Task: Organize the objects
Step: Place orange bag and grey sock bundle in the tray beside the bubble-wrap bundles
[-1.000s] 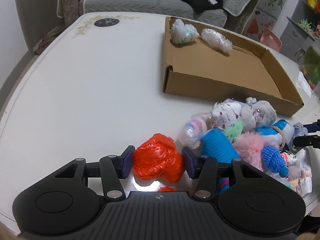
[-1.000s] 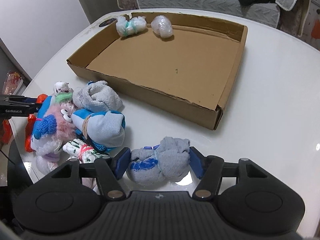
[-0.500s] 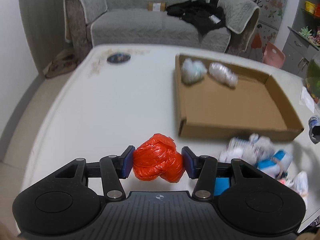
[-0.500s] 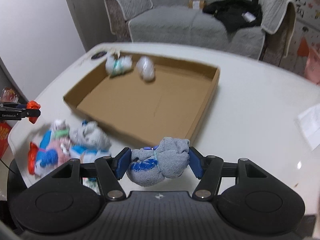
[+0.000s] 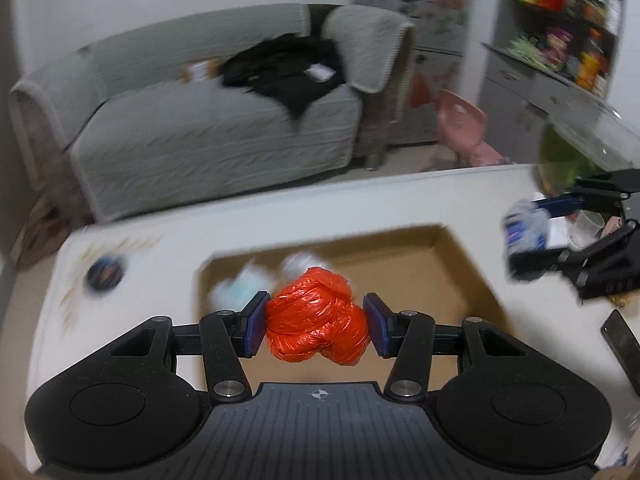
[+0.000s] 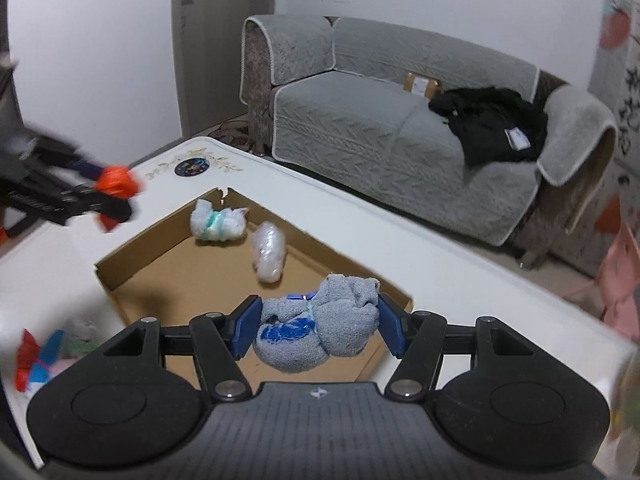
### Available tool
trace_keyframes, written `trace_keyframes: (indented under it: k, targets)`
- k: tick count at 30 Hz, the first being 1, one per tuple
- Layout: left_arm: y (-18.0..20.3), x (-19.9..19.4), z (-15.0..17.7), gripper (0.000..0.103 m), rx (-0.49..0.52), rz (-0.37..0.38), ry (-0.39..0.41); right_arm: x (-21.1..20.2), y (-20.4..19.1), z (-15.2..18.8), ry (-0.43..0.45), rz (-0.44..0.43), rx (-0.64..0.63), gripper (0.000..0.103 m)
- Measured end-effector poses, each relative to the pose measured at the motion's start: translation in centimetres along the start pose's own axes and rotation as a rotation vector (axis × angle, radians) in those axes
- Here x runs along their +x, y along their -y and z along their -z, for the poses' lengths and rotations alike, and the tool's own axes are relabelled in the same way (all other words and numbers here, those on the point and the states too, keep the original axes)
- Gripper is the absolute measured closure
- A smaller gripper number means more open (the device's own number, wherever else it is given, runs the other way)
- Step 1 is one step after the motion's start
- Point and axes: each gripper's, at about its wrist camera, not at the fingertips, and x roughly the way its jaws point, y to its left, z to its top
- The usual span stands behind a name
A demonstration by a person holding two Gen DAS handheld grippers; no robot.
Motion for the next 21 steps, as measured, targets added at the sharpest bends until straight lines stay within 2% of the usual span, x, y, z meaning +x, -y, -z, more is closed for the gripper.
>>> trace_keyframes:
  k: [5,11,14,18,21]
  targets:
    - [3.6,7.8,-2.9,0.046,0.058,0.063,-0.053,2.7,1.2,-0.5,-0.043,-0.017,-0.052,0.045]
    - [3.8,15.3,-2.6,0.046,0.058,0.100,-0.138,6.8,2.4,-0.4,-0.111,-0.038,-0.087,0.045]
    - [3.3,18.0,-2.0,0.046,0.082,0.064,-0.182,9.0,2.2,-0.6,-0.136,-0.043,-0.106,0.045]
    - [2.0,19.4,-1.1,0.046,0.160,-0.041,-0.219,11.1,1.2,-1.1,-0.154,-0.067,-0.143,0.045]
    - [0.5,19.4,-0.6,0.045,0.158,-0.052,-0.230,12.7,0.5,-1.7,-0.162,-0.098,-0.168,0.045]
